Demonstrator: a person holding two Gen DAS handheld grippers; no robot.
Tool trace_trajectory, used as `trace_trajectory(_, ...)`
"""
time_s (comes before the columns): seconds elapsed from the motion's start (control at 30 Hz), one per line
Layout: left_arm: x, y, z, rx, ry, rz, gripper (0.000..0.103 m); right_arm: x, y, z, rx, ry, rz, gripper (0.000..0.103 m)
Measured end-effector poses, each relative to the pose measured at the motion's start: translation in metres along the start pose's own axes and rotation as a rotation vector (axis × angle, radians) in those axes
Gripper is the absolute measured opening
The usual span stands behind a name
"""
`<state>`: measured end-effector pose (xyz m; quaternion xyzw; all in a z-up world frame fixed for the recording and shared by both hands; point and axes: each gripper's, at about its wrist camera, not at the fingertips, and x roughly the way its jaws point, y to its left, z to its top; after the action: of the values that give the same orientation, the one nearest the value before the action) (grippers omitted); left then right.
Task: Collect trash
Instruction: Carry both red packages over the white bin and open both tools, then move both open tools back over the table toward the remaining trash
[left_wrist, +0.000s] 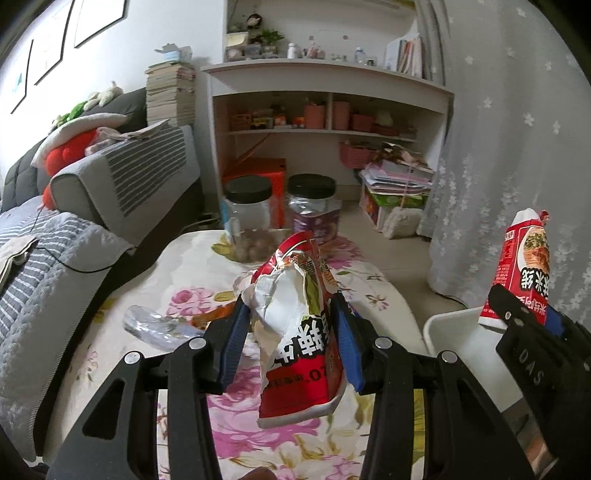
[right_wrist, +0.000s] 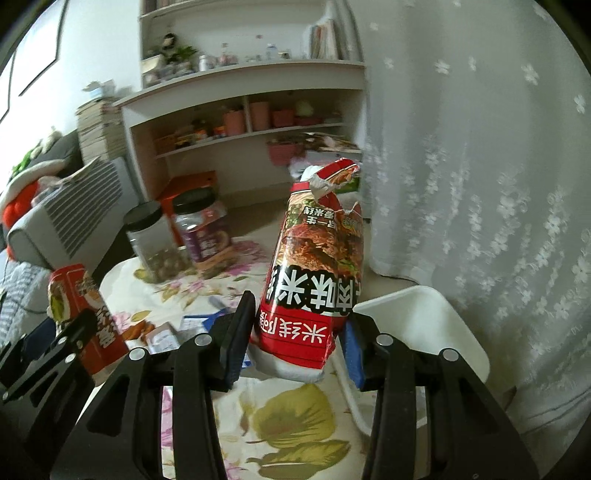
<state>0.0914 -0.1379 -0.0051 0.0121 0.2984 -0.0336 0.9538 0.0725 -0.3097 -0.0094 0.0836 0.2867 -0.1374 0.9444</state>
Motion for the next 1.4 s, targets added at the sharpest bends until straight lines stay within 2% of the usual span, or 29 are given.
trace_trajectory(0.3,0.001,-0.040,0.002,0.037,0.014,-0.056,0.045,0.008,-0.060,0.016,0.105,0.030,-0.072,0.042)
trace_trajectory(0.4,0.002,-0.056,0.001,0.053,0.023,-0.081,0.045,0.005,-0.083,0.019,0.141,0.023,-0.108,0.063)
trace_trajectory(0.47,0.004,-0.069,-0.001,0.062,0.036,-0.101,0.045,0.003,-0.095,0.020,0.161,0.018,-0.128,0.068)
trace_trajectory(0.53,0.006,-0.081,-0.002,0.067,0.051,-0.124,0.045,0.000,-0.113,0.020,0.197,0.013,-0.159,0.080)
trace_trajectory(0.63,0.007,-0.099,-0.003,0.078,0.066,-0.157,0.045,-0.008,-0.136,0.020,0.256,-0.006,-0.221,0.094)
trace_trajectory(0.8,0.013,-0.137,-0.007,0.128,0.092,-0.213,0.045,-0.025,-0.164,0.023,0.279,-0.064,-0.348,0.096)
trace_trajectory(1.17,0.025,-0.214,-0.005,0.194,0.133,-0.343,0.047,-0.060,-0.202,0.027,0.336,-0.167,-0.529,0.096)
trace_trajectory(1.27,0.027,-0.232,-0.002,0.216,0.149,-0.397,0.058,-0.067,-0.212,0.028,0.350,-0.191,-0.580,0.096)
trace_trajectory(1.3,0.027,-0.235,-0.002,0.217,0.150,-0.409,0.069,-0.067,-0.214,0.027,0.357,-0.192,-0.584,0.096)
trace_trajectory(1.4,0.025,-0.240,0.000,0.222,0.145,-0.429,0.071,-0.070,-0.220,0.025,0.375,-0.200,-0.575,0.096)
